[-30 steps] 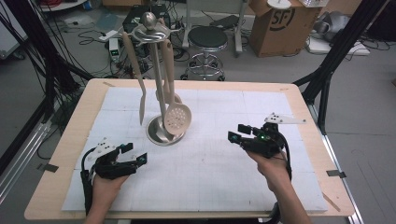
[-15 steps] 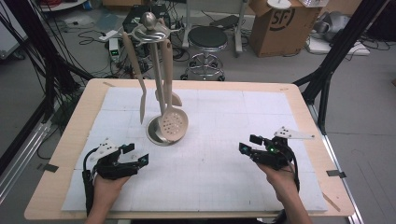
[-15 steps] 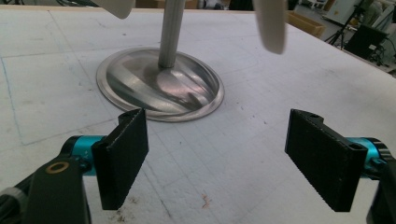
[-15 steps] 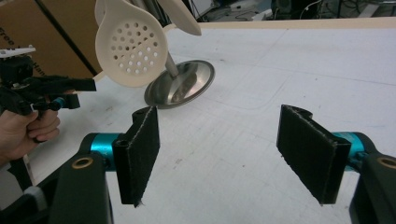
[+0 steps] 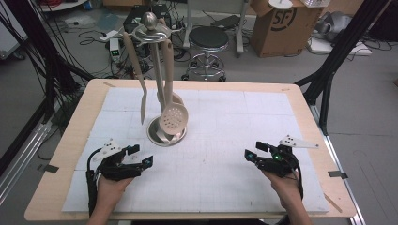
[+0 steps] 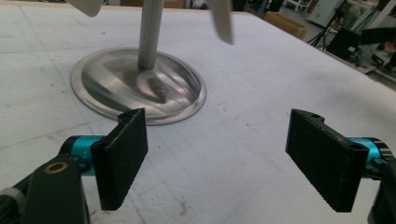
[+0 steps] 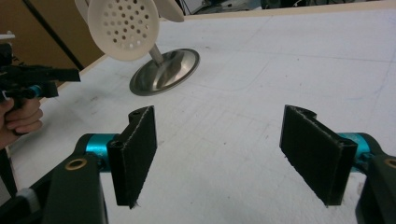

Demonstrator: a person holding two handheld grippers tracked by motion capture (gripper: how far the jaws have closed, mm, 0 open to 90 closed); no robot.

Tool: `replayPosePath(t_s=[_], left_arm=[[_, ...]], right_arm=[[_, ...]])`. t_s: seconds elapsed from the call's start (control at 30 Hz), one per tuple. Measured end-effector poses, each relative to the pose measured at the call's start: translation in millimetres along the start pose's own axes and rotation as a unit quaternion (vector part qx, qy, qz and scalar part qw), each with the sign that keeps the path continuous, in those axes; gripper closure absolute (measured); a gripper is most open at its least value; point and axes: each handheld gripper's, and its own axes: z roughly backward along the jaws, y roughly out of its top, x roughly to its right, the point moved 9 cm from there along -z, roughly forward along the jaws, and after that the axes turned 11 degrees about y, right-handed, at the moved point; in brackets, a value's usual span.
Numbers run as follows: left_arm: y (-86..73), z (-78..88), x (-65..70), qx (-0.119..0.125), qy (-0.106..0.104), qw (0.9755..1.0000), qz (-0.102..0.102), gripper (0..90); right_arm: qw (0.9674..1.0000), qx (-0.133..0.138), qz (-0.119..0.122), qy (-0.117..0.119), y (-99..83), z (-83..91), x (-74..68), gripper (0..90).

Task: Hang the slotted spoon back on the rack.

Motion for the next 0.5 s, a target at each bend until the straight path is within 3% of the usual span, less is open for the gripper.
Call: replayPosePath(t_s=[0.2, 0.3, 0.5], left_arm=[[2.4, 0.0, 2.9, 0.007, -0.011, 0.9999, 0.009, 19.9], [3.7, 0.0, 3.5, 0.011, -0.015, 0.9998, 0.012, 18.5], [8.7, 1.3, 6.2, 0.027, -0.031, 0.9985, 0.036, 17.0]], right_arm=[[1.0, 0.003, -0.008, 0.002, -6.5, 1.2, 3.9, 22.5], [0.9999, 0.001, -0.001, 0.011, -9.1, -1.3, 4.6, 15.9], [0.9999, 0.0, 0.013, 0.011, -10.1, -6.2, 0.8, 13.8]])
